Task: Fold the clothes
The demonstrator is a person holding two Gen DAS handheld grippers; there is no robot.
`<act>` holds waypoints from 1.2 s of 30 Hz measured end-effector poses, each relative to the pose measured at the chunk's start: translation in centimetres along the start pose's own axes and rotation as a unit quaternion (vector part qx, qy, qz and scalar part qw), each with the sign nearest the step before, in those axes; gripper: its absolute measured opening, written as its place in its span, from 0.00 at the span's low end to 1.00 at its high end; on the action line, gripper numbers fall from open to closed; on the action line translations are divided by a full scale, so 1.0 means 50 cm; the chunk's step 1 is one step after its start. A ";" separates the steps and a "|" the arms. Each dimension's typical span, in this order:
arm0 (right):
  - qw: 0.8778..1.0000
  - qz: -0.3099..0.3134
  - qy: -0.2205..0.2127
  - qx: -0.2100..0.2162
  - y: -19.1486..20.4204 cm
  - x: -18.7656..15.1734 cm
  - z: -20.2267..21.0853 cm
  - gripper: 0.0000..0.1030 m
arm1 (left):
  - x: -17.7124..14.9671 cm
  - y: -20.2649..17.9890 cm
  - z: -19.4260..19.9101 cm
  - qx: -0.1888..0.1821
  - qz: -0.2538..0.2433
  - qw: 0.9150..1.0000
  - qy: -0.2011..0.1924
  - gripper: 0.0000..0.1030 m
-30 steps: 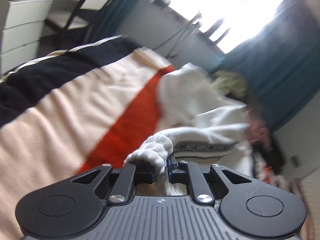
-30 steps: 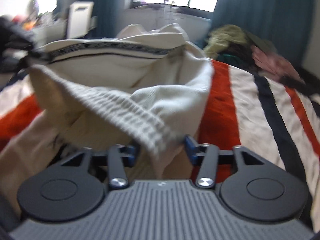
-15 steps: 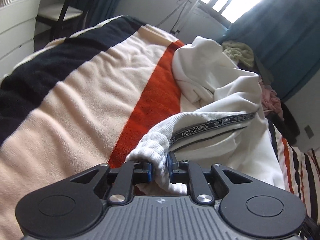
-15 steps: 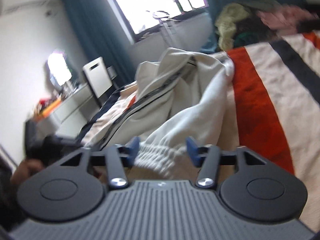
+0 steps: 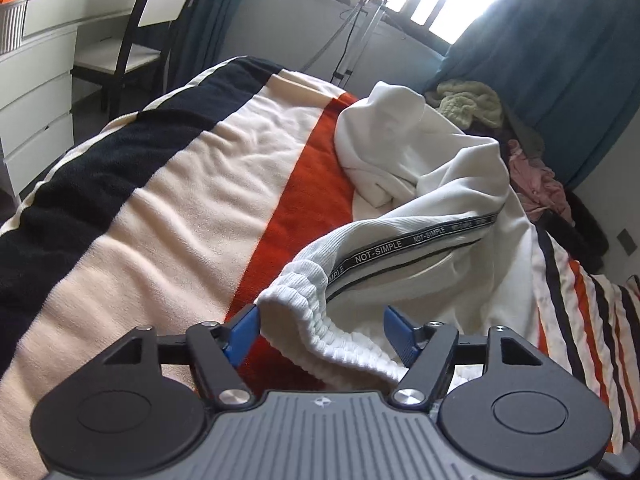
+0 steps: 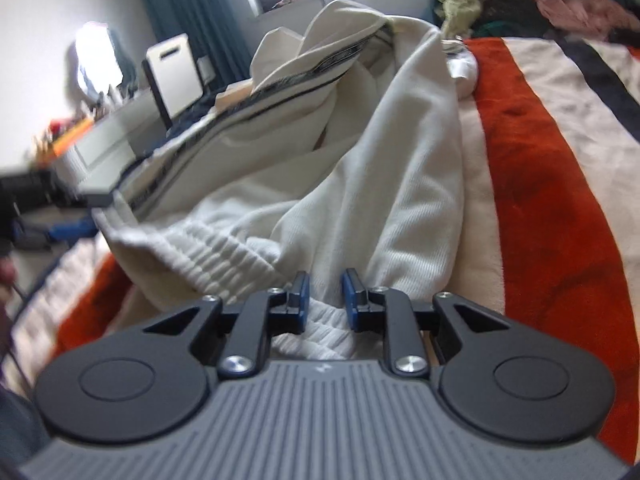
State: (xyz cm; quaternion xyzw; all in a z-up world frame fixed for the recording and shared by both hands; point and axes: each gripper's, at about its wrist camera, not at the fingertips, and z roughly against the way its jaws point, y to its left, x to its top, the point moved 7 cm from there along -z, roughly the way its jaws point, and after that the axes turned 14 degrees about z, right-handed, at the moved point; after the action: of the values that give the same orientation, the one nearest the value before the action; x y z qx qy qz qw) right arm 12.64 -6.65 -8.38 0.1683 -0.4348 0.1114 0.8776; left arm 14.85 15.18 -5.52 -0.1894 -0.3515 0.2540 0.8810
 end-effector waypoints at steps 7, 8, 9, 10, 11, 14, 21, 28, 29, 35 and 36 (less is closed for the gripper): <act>0.986 -0.160 -0.054 0.000 -0.088 0.008 0.068 0.68 | 0.008 0.016 -0.050 0.035 -0.002 0.999 0.004 0.70; 0.983 -0.176 -0.052 -0.008 -0.102 0.000 0.069 0.82 | 0.011 0.020 -0.052 0.043 -0.002 0.999 -0.002 0.69; 0.980 -0.192 -0.048 -0.011 -0.112 -0.006 0.067 0.81 | 0.017 0.023 -0.052 0.042 0.003 0.999 -0.009 0.69; 0.977 -0.209 -0.042 -0.003 -0.120 -0.013 0.061 0.81 | 0.022 0.025 -0.050 0.036 0.008 0.999 -0.013 0.69; 0.973 -0.230 -0.033 0.012 -0.125 -0.021 0.053 0.81 | 0.026 0.026 -0.050 0.027 0.013 0.999 -0.016 0.69; 0.955 -0.288 -0.011 0.071 -0.123 -0.045 0.023 0.81 | 0.028 0.029 -0.060 0.014 0.011 1.000 -0.003 0.69; 0.961 -0.262 0.000 0.094 -0.104 -0.055 -0.026 0.77 | 0.001 0.017 -0.101 0.012 -0.006 0.999 0.033 0.56; 0.973 -0.207 -0.018 0.105 -0.038 -0.033 -0.025 0.35 | 0.023 -0.008 -0.064 -0.027 -0.009 0.999 -0.020 0.19; 0.973 -0.205 -0.026 0.105 -0.028 -0.029 -0.016 0.33 | 0.027 -0.009 -0.057 -0.023 -0.012 0.999 -0.031 0.18; 0.968 -0.197 -0.061 0.145 0.095 0.015 0.007 0.31 | 0.161 0.012 -0.003 -0.044 0.003 0.996 -0.074 0.17; 0.964 -0.199 -0.064 0.166 0.129 0.022 -0.003 0.30 | 0.204 0.028 0.008 -0.048 0.020 0.996 -0.077 0.17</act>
State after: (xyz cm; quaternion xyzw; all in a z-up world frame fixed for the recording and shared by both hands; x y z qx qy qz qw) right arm 11.18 -0.61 -6.28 0.4015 -0.4235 -0.0061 0.8121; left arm 20.51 22.28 -0.61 -0.2184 -0.4260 0.2683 0.8360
